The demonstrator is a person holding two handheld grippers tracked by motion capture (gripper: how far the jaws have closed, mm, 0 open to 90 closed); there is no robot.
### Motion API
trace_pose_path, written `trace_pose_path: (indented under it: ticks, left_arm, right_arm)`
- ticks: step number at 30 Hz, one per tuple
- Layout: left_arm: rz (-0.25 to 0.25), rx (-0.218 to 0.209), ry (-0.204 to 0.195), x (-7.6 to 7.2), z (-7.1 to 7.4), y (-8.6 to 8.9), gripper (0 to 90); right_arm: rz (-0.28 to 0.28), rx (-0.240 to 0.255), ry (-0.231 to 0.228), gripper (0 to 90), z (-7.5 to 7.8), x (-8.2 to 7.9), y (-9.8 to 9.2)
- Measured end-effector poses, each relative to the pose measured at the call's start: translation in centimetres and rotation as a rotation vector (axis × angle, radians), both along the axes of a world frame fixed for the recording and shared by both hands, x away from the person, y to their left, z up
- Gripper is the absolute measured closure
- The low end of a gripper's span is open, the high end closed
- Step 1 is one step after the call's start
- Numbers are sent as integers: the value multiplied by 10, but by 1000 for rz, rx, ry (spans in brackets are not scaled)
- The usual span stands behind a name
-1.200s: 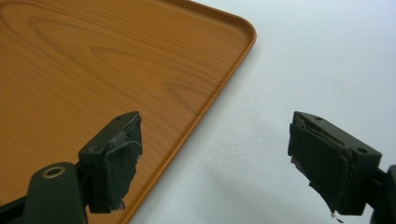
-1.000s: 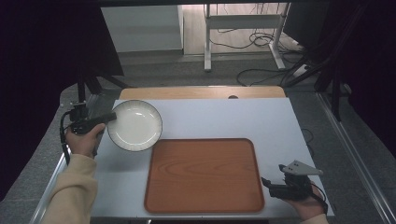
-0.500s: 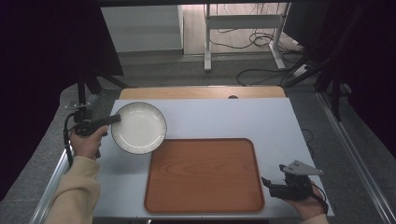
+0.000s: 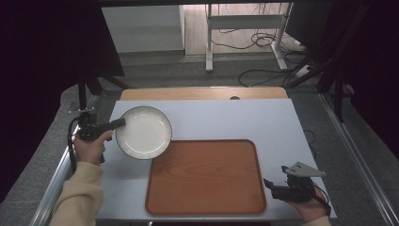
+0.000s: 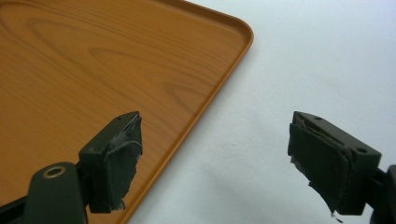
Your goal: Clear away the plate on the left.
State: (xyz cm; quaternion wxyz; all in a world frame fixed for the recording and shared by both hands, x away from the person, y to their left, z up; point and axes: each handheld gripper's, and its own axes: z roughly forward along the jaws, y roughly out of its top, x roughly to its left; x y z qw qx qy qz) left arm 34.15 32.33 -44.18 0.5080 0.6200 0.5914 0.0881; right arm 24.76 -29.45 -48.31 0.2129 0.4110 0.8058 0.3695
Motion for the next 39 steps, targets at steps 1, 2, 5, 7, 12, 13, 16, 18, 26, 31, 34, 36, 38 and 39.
trace_pose_path:
  ticks: [1, 2, 5, 7, 12, 13, 16, 18, 26, 31, 34, 36, 38, 39]
  left_arm:
    - [-2, -1, -1, 0, 0, -1, 817]
    - [-11, -6, -5, -1, 0, -3, 817]
    - [-18, -11, -9, -3, 0, -5, 817]
    - [-24, -19, -11, -4, 0, -7, 817]
    - [-38, -34, -19, -8, -1, -13, 816]
    - [-40, -36, -21, -8, -1, -14, 816]
    - [-49, -39, -24, -9, -1, -17, 816]
    - [-52, -39, -26, -10, -1, -19, 815]
    - [-66, -47, -31, -13, 1, -25, 814]
    - [-74, -51, -37, -14, 1, -27, 814]
    - [-85, -61, -36, -14, 0, -29, 813]
    - [-90, -65, -34, -14, 0, -32, 813]
    - [-96, -64, -33, -14, -1, -34, 813]
    - [-100, -63, -33, -14, -1, -35, 812]
  right_arm:
    - [0, 0, 1, 178, 0, 0, 0]
    - [0, 0, 1, 179, 0, 0, 0]
    - [1, 0, 0, 179, 0, 0, 0]
    - [1, 0, 0, 179, 0, 0, 0]
    - [1, 0, -1, 179, 0, 0, 0]
    - [1, 0, -1, 179, 0, 0, 0]
    - [1, -2, 0, 179, 0, 0, 0]
    - [1, -2, -1, 179, 0, 0, 0]
    - [0, -3, -2, 179, 0, -1, 0]
    - [1, -1, -2, 179, 0, -1, 0]
    - [2, -1, -3, 179, 0, -1, 0]
    - [1, -2, -4, 179, 1, -1, 0]
    - [1, -2, -4, 179, 1, -1, 0]
    - [0, -2, -5, 179, 1, -1, 0]
